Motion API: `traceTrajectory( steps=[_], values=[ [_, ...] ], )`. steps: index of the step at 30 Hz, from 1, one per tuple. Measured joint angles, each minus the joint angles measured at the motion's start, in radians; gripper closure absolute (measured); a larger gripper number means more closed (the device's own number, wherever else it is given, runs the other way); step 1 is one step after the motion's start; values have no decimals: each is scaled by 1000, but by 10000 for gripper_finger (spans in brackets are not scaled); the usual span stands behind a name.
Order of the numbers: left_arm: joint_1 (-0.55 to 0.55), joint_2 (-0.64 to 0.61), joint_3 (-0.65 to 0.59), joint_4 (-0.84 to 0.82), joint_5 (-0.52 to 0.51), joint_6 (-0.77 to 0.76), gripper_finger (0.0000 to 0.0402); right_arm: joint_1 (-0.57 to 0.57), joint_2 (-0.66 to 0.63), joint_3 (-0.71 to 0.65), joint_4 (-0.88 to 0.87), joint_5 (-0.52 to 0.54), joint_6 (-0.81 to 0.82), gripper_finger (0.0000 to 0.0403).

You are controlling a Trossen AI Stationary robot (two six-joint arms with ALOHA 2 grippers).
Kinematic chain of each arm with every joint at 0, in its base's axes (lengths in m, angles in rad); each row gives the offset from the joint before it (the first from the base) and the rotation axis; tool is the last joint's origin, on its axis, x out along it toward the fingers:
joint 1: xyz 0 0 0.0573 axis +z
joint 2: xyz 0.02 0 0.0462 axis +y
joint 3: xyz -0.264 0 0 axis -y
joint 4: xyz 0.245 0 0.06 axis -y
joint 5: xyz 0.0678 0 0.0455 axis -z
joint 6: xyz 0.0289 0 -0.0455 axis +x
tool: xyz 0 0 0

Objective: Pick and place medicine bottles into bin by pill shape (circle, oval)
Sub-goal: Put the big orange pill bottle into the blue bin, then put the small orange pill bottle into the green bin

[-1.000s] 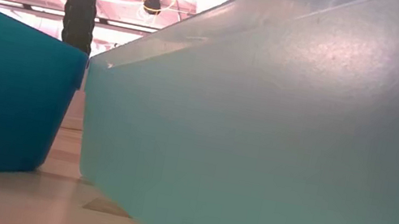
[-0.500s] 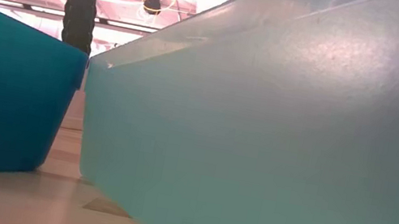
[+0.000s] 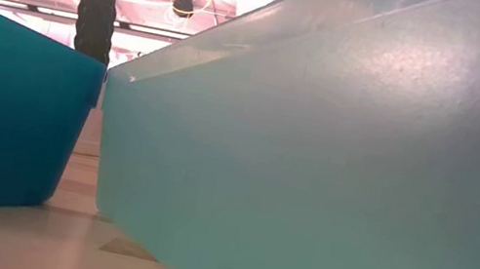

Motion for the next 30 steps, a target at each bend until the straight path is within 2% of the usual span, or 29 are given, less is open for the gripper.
traceTrajectory(
  steps=[12,14,17,20,23,27,30],
  values=[
    [15,0,160,-156,-21,-45,128,0,0,0,0,0,0,143],
    [30,0,207,-209,-49,-51,128,0,0,0,0,0,0,143],
    [74,-1,282,-279,-148,-8,127,0,0,0,0,0,0,143],
    [160,-2,340,-344,-255,105,127,0,0,0,0,0,0,143],
    [292,-10,355,-323,-294,292,127,0,0,0,0,0,0,143],
    [489,-43,321,-142,-313,593,127,0,0,0,0,0,0,143],
    [632,-70,266,30,-249,827,126,0,0,0,0,0,0,143]
  ],
)
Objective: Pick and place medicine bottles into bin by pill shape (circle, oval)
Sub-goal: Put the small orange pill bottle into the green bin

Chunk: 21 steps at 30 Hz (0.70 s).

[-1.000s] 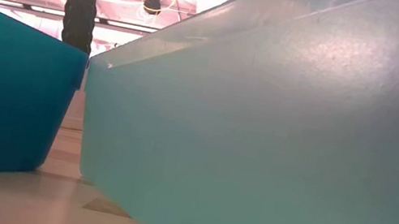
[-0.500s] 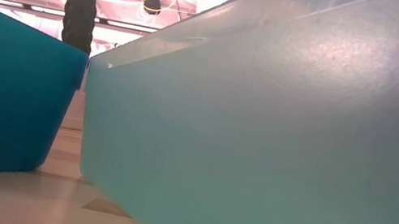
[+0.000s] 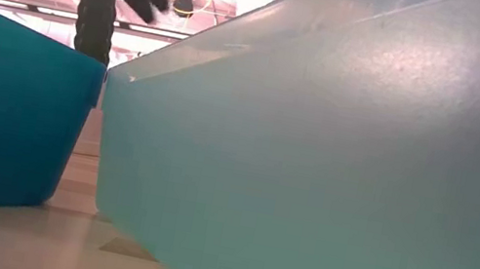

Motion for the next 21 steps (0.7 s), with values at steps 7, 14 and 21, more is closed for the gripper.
traceTrajectory(
  steps=[7,14,21],
  values=[
    [242,-55,-209,373,207,314,126,0,0,0,0,0,0,143],
    [334,-123,-443,576,264,366,126,0,0,0,0,0,0,143],
    [337,-86,-545,741,261,409,126,-1,0,0,0,0,2,143]
  ],
)
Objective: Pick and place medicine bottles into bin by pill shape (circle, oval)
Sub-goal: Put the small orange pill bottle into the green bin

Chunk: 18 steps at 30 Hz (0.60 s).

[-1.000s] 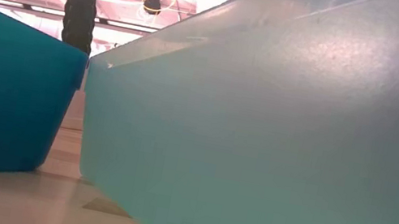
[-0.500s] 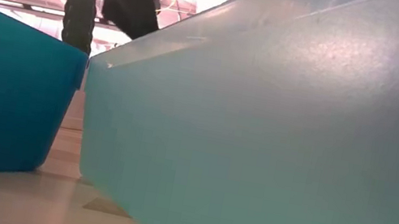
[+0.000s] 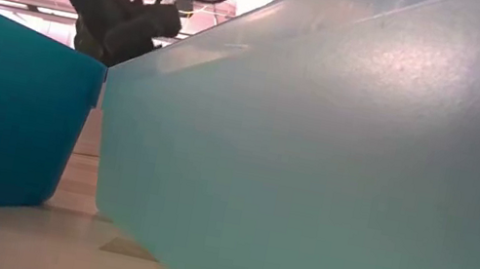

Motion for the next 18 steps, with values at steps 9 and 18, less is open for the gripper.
traceTrajectory(
  steps=[9,18],
  values=[
    [0,88,0,4,-14,47,126,0,0,0,-1,0,9,143],
    [0,129,0,3,13,49,159,0,0,0,-1,0,9,143]
  ],
)
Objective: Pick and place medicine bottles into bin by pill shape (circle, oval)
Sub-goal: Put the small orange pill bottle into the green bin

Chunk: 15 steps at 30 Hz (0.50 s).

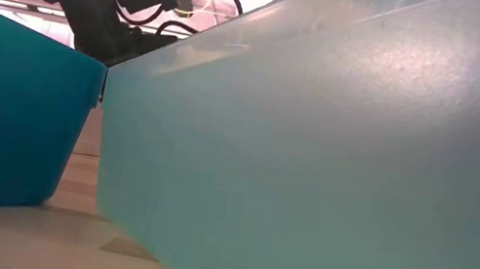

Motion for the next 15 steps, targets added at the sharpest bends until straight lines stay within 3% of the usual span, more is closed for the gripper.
traceTrajectory(
  steps=[15],
  values=[
    [0,0,1,-9,-10,-41,265,0,0,0,0,0,-1,143]
  ],
)
